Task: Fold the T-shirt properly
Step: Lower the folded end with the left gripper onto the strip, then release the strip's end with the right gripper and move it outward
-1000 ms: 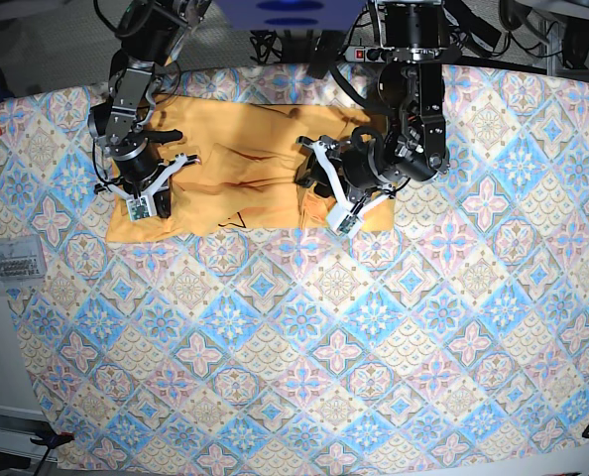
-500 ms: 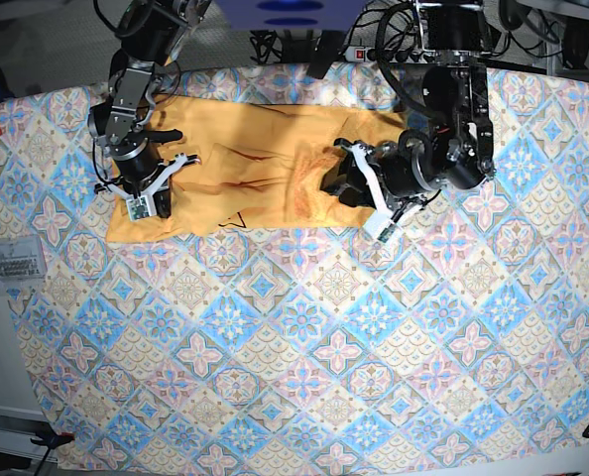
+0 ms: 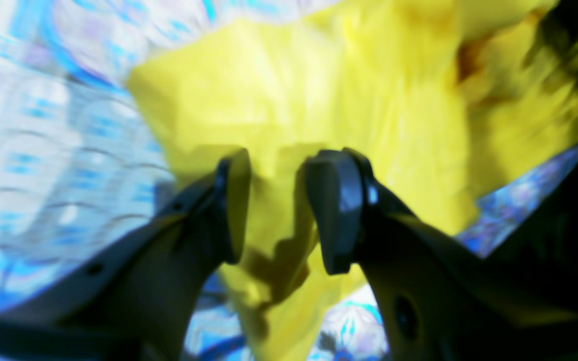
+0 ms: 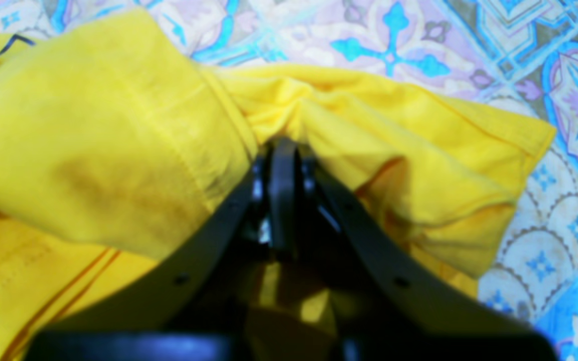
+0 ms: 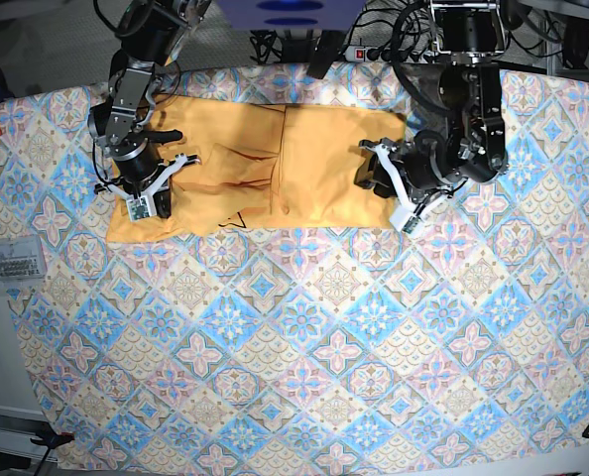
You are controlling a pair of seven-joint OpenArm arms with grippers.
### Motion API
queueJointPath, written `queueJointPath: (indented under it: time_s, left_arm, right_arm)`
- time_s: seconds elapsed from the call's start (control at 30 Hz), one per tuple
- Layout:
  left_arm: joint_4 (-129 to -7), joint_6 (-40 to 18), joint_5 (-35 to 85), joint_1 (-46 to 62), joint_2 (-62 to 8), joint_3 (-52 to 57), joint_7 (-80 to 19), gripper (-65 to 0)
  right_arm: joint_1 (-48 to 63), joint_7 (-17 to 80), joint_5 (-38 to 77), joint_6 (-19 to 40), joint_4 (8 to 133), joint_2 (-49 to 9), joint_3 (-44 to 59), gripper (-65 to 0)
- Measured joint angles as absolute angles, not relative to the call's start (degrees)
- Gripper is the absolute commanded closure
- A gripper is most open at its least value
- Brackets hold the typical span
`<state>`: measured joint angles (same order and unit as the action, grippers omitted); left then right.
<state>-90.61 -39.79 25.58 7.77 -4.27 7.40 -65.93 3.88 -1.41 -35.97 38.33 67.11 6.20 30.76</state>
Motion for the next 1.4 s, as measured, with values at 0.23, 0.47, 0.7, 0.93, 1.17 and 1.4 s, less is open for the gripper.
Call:
queueJointPath:
  time_s: [0.23,0.47,0.7,0.93,1.17,1.4]
  left_arm:
    - [-80.9,-40.9,20.3,5.3,-3.6,7.5,-61.5,-22.6]
    - [-78.0,-41.7,19.5,4.6,-3.7,7.7,-57.5,-22.6]
    - [-78.0,-41.6,19.5,5.0,-3.7,7.6,-56.1,-22.6]
    - [-77.9,-41.6,19.5,5.0,-3.7,7.6,-55.9,-22.6]
    - [-77.7,-41.6,19.4,5.0,-3.7,7.6,-55.7,-22.6]
    - [-77.7,-41.6,19.4,5.0,-3.7,7.6,-55.7,-22.6]
  right_arm:
    - [3.8,-1.6,-35.9,39.3,67.2,6.6,33.8,0.0]
    - [4.3,-5.1,-36.4,40.6,67.6,7.3,37.9,0.0]
    - [4.8,-3.4,-38.2,41.9,71.0,7.3,45.3,0.0]
    - [2.9,-2.0,-39.1,42.7,71.3,6.7,52.3,-1.2]
    - [3.9,2.3,-42.3,40.2,77.1,5.6,59.0,-12.6]
    - [3.4,1.4,-37.1,40.5,83.0,5.8,58.8,-19.8]
